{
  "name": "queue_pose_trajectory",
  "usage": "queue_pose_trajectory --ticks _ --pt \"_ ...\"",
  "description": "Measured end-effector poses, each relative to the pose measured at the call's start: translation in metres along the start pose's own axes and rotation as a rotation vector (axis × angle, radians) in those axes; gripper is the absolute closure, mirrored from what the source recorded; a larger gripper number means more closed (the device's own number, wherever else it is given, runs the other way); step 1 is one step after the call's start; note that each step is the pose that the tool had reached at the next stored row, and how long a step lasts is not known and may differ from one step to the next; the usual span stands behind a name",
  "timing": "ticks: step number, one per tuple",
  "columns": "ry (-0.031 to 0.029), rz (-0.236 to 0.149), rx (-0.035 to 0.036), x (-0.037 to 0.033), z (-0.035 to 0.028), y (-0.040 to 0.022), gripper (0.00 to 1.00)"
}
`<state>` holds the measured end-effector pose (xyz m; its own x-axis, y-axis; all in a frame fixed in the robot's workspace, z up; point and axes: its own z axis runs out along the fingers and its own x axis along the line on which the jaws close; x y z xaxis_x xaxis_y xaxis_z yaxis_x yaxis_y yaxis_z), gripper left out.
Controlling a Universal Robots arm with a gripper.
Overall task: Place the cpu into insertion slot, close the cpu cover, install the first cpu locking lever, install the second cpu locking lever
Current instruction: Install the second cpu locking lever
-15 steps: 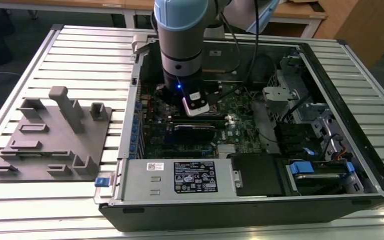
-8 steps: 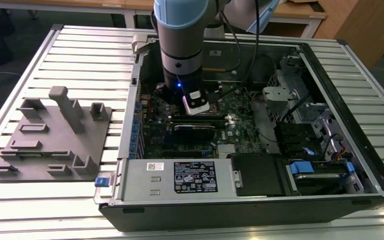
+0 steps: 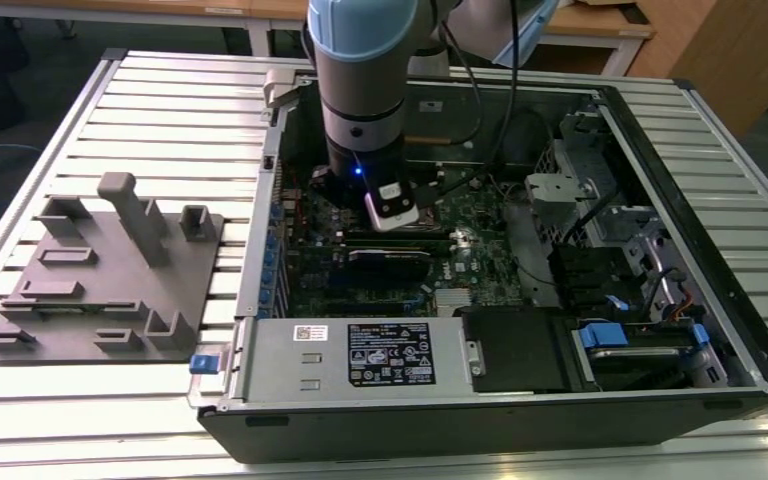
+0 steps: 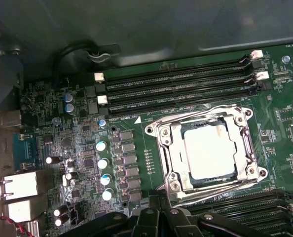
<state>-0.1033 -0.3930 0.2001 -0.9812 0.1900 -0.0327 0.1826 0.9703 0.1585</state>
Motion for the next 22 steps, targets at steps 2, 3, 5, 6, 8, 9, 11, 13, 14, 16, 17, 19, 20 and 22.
queue_pose_trajectory --ticks 2,3,5,6,8,9,11,13,14,16,17,19,20,22 --pt "0.0012 0.000 -0.0067 0.0000 0.0006 -0.0001 0.89" --pt "0.0020 0.001 -0.0112 0.0000 0.0009 -0.0001 0.89" --pt "0.0027 0.001 -0.0163 0.0000 0.0013 -0.0001 0.89" --pt "0.0031 0.001 -0.0173 0.0000 0.0013 -0.0002 0.89" --pt "0.0033 0.001 -0.0182 0.0000 0.0012 -0.0002 0.89" --pt "0.0033 0.001 -0.0184 0.0000 0.0005 -0.0001 0.89" --pt "0.0034 0.001 -0.0182 -0.0001 -0.0036 0.0005 0.89" --pt "0.0033 0.001 -0.0184 -0.0004 -0.0107 0.0017 0.89" --pt "0.0033 0.001 -0.0183 -0.0005 -0.0143 0.0023 0.89" --pt "0.0033 0.001 -0.0183 -0.0007 -0.0213 0.0034 0.89" --pt "0.0034 0.001 -0.0183 -0.0008 -0.0246 0.0039 0.89" --pt "0.0033 0.001 -0.0185 -0.0010 -0.0302 0.0049 0.89" --pt "0.0033 0.001 -0.0183 -0.0011 -0.0327 0.0053 0.89" --pt "0.0034 0.001 -0.0182 -0.0013 -0.0376 0.0060 0.89"
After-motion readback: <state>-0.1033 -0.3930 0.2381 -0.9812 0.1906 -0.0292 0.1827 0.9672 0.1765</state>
